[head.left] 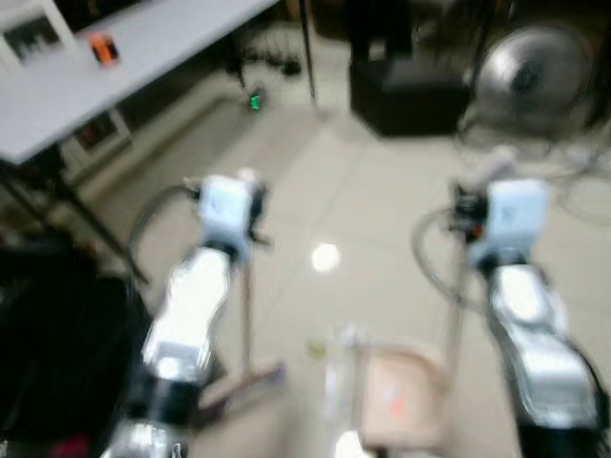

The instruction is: Sweep floor

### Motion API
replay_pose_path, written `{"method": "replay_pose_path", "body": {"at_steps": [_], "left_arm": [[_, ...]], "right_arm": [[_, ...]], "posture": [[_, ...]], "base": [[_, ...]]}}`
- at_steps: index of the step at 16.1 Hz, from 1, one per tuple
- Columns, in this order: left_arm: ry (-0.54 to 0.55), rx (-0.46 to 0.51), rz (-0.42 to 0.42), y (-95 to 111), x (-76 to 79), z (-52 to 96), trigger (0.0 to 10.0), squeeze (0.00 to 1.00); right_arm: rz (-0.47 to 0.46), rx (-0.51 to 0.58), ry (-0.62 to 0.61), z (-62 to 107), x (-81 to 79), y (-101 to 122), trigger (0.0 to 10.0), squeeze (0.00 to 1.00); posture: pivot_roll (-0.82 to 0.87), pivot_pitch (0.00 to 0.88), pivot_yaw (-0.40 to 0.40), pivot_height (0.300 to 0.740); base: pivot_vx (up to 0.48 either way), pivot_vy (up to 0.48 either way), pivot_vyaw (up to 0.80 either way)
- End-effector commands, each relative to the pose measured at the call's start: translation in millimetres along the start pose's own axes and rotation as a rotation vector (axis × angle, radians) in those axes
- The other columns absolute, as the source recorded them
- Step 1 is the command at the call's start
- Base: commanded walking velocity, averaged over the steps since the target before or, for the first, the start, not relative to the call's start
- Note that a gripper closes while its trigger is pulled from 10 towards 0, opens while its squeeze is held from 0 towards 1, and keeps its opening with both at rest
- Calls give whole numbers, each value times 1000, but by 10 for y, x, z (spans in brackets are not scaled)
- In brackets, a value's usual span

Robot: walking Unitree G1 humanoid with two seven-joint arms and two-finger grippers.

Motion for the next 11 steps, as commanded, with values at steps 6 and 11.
{"method": "replay_pose_path", "body": {"at_steps": [6, 11], "left_arm": [[143, 47, 44, 131, -161, -61, 10000, 0], [264, 79, 133, 120, -154, -40, 10000, 0]], "right_arm": [[65, 77, 39, -93, -8, -21, 10000, 0], [116, 170, 59, -176, -12, 54, 10000, 0]], "posture": [[56, 252, 181, 740], [89, 333, 186, 740]], "base": [[0, 0, 0], [0, 0, 0]]}}
Point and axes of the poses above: a point about 5 cm out from each wrist's last joint towards the gripper, its own z axis pointing back from the gripper into the wrist, its own y axis along the axis of the wrist's last joint, x = y × z, the point moved 6 cm from there along -z, pointing out of the wrist towards the gripper, and after that the axes turned 14 degrees about -z, right-handed, at the moved point
